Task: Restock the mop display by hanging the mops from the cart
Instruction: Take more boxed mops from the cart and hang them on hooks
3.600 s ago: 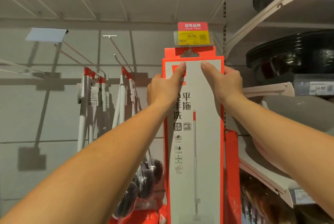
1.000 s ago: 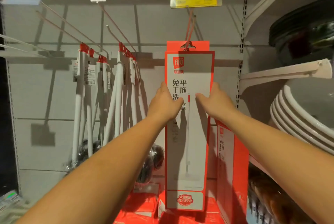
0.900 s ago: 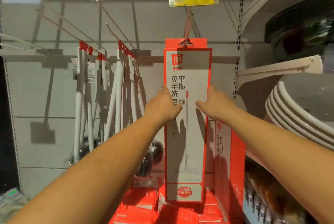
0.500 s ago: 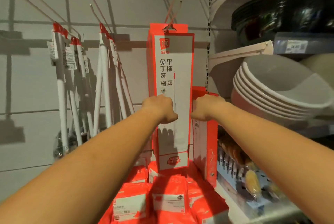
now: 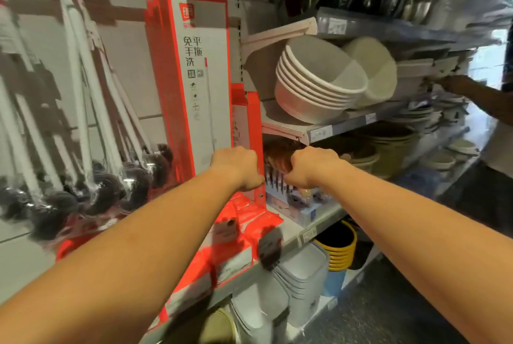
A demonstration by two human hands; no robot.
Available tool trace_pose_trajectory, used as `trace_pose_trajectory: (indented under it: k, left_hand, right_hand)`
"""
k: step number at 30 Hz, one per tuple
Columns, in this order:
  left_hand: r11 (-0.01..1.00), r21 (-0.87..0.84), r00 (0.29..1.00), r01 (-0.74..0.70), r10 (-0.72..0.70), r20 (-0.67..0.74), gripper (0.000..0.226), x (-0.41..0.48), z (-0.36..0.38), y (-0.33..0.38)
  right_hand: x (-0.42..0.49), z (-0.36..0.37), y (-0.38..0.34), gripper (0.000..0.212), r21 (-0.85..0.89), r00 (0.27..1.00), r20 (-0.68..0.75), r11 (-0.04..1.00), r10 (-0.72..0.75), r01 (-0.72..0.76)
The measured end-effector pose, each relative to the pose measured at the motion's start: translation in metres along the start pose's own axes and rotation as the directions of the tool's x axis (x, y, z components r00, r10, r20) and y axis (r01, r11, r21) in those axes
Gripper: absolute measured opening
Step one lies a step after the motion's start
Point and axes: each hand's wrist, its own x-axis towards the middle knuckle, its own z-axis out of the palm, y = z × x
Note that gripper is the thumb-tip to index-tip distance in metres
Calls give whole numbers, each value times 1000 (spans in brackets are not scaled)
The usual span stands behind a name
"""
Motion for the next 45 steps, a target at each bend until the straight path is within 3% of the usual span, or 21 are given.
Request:
trace_pose_trajectory:
  k: [9,13,22,31,39,45]
  left_hand:
    - [956,-61,958,-288,288,-7,37,-31,-15,129]
    - [925,-62,927,-375,374,-17,42,-48,-24,198]
    - [810,-155,820,-565,573,5,32,-131,-37,373]
    - [702,-156,710,-695,704,10,35,-191,-31,479]
    - [547,-141,554,-825,833,-11,36,-213,-32,557]
    - [395,-139,406,-908,912,-57,36,-210,-37,591]
  right_hand:
    - [-108,28,105,49,28,969,51,970,242,-243]
    - [-169,37,160,37,-9,943,67,946,325,-325]
    - [-321,71,279,25,-96,851,148,863,504,-495]
    - [-425,112,330,31,-36,759,194,778,622,-628]
    - [-489,128,372,43,-43,580,200,599,790,-800]
    - [-511,142,391,40,-8,375,213,385,902,-923]
